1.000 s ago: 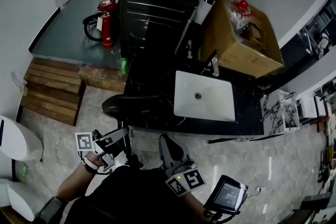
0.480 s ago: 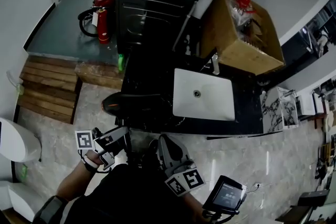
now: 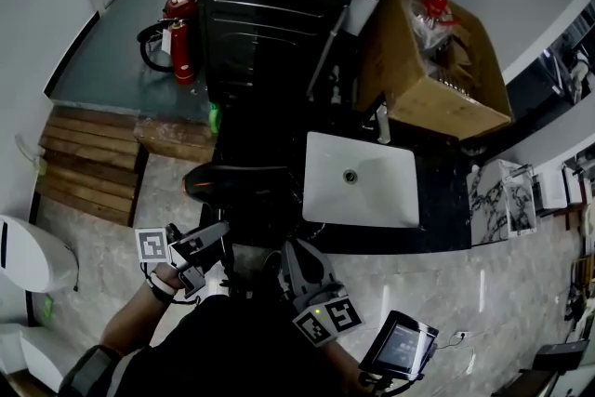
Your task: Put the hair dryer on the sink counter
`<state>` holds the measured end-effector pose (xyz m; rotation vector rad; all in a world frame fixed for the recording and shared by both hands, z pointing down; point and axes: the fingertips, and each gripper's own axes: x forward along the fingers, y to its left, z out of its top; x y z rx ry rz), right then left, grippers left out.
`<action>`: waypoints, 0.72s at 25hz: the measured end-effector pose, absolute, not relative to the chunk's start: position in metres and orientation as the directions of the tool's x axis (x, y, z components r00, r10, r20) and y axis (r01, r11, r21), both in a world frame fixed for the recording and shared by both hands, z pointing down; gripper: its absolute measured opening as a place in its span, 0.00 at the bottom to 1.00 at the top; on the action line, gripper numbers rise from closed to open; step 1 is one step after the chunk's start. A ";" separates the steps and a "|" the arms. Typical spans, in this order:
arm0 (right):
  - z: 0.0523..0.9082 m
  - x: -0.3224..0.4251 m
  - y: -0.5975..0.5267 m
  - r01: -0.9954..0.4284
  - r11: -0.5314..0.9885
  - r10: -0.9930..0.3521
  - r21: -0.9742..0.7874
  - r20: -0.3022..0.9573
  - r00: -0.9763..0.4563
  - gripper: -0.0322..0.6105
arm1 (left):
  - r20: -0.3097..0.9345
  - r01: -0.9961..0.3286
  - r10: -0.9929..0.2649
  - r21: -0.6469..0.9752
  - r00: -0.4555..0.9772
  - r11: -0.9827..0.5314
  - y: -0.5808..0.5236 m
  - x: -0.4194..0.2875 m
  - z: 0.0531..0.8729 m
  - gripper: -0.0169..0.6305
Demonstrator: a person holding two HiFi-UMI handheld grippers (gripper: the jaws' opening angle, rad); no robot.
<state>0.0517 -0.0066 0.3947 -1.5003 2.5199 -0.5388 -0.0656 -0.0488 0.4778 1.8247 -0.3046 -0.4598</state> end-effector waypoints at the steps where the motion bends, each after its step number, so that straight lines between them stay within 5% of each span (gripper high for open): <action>1: 0.395 0.054 -0.012 -0.813 0.434 -0.872 -0.388 0.047 -0.488 0.04 | -0.143 0.010 -0.432 0.956 0.890 -0.295 -0.054 -0.063 0.480 0.29; 18: 0.422 0.093 -0.078 -0.778 0.434 -0.844 -0.454 0.097 -0.528 0.04 | 0.105 -0.226 -0.440 0.947 0.892 -0.230 -0.140 -0.025 0.550 0.29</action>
